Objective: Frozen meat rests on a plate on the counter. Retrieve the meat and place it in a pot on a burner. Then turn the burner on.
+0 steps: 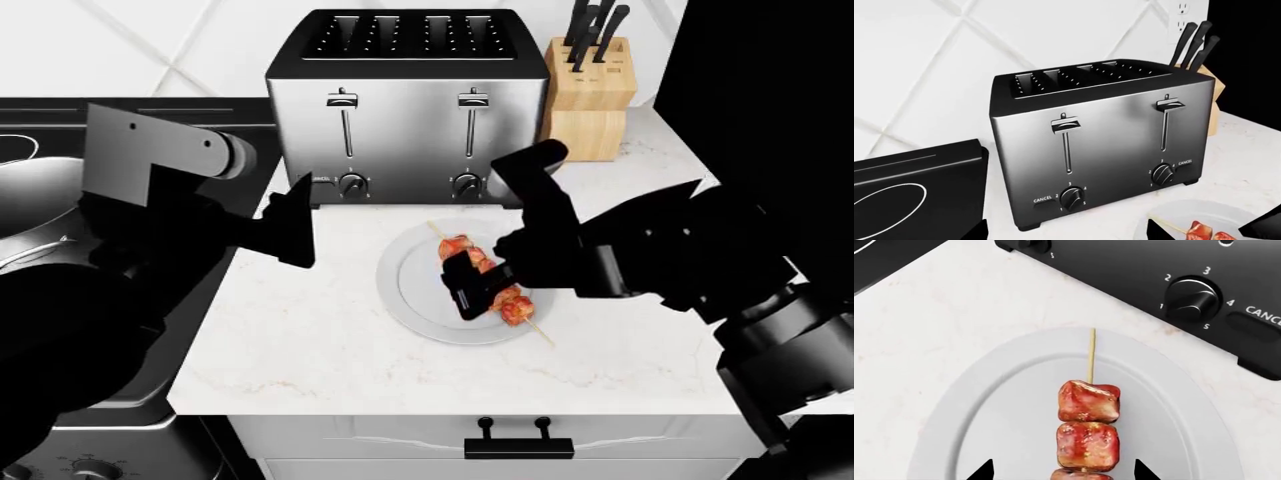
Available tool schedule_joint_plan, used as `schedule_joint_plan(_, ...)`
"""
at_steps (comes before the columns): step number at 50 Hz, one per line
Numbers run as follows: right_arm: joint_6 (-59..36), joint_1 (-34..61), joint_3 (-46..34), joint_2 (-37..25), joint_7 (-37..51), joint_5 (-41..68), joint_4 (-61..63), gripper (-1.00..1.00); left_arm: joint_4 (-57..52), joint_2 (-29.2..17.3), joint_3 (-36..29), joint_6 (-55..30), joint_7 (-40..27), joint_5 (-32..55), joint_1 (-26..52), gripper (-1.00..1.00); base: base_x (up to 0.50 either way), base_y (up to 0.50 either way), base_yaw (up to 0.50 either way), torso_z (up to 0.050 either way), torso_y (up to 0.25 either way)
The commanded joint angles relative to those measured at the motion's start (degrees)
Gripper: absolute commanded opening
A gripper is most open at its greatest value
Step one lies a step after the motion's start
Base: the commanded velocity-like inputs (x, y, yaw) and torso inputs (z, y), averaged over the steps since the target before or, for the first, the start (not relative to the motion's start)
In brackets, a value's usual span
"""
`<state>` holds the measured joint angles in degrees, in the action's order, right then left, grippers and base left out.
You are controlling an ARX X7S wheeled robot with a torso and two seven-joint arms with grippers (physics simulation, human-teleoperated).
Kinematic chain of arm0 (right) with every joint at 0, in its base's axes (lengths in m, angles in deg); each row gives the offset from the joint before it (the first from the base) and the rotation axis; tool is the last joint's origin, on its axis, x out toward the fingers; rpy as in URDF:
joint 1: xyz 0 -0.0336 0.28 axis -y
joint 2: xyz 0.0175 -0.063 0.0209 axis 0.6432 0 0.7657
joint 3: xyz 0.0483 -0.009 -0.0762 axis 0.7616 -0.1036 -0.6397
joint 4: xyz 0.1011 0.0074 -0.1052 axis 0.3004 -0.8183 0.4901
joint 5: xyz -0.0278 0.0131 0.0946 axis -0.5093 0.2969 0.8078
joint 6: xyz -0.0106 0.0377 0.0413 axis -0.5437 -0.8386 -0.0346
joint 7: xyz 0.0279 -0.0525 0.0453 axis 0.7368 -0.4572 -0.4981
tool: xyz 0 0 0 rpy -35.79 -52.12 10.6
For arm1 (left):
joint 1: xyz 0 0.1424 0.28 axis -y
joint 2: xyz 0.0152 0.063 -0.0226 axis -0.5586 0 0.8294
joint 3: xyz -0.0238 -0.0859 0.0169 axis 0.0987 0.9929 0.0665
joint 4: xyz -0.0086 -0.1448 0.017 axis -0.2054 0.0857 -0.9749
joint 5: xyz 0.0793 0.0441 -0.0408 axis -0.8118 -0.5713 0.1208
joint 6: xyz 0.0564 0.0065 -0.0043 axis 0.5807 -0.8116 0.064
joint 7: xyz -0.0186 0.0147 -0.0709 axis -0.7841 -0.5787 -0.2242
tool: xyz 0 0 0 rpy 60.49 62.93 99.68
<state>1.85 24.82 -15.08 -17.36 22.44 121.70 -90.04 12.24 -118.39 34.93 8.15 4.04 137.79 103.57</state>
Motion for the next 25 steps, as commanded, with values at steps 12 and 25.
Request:
schedule_joint_plan(12, 1.2, -0.5, -1.0, 0.1, -1.3, -0.8, -1.4, 1.00, 1.0, 0.0, -1.3, 0.6, 0.4, -0.9, 0.4, 1.00, 0.00, 0.00, 0.00, 0.000, 0.000)
schedule_joint_plan(25, 1.8, -0.4, -1.7, 0.7, -2.3, -1.3, -2.9, 1.00, 1.3, 0.0, -1.6, 0.8, 0.4, -0.8, 0.5, 1.00, 0.00, 0.00, 0.00, 0.000, 0.000)
